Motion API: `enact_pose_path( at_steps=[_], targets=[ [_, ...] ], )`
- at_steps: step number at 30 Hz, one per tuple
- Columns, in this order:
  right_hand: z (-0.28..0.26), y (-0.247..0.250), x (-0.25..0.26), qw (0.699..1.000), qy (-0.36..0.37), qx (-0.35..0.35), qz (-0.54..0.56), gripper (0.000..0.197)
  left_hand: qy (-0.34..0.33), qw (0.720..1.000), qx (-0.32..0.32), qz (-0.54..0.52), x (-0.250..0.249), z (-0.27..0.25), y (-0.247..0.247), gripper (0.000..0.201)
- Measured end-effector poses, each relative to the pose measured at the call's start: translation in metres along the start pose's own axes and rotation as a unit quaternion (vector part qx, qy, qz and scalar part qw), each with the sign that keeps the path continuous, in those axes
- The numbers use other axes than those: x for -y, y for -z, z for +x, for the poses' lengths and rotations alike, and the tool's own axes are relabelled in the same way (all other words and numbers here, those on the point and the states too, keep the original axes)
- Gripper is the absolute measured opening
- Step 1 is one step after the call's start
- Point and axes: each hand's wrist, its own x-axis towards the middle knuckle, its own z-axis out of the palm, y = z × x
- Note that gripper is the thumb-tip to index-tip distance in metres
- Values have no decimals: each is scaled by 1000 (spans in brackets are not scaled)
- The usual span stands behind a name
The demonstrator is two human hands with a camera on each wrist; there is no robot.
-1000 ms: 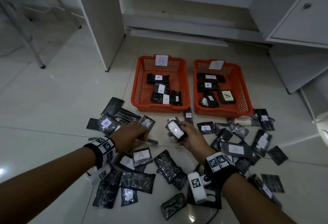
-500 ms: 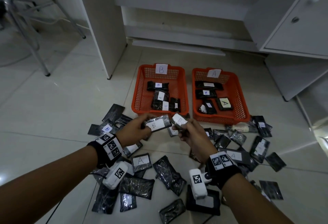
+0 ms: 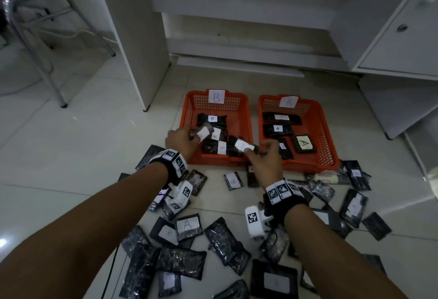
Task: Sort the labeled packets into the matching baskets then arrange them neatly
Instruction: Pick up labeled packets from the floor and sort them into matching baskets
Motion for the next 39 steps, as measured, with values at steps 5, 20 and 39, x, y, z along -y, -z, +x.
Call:
enact_pose_path(
  at_steps=[5, 20, 39],
  targets=[
    [36, -7, 1, 976, 34, -11, -213, 36, -10, 989, 33, 146, 5, 12, -20, 28],
    [25, -28, 7, 869, 215, 54, -442, 45, -96, 989, -37, 107, 18, -59, -22, 33],
    [-127, -21, -52, 861, 103, 388, -314, 38, -223, 895, 233, 309, 101, -182, -7, 74]
  ],
)
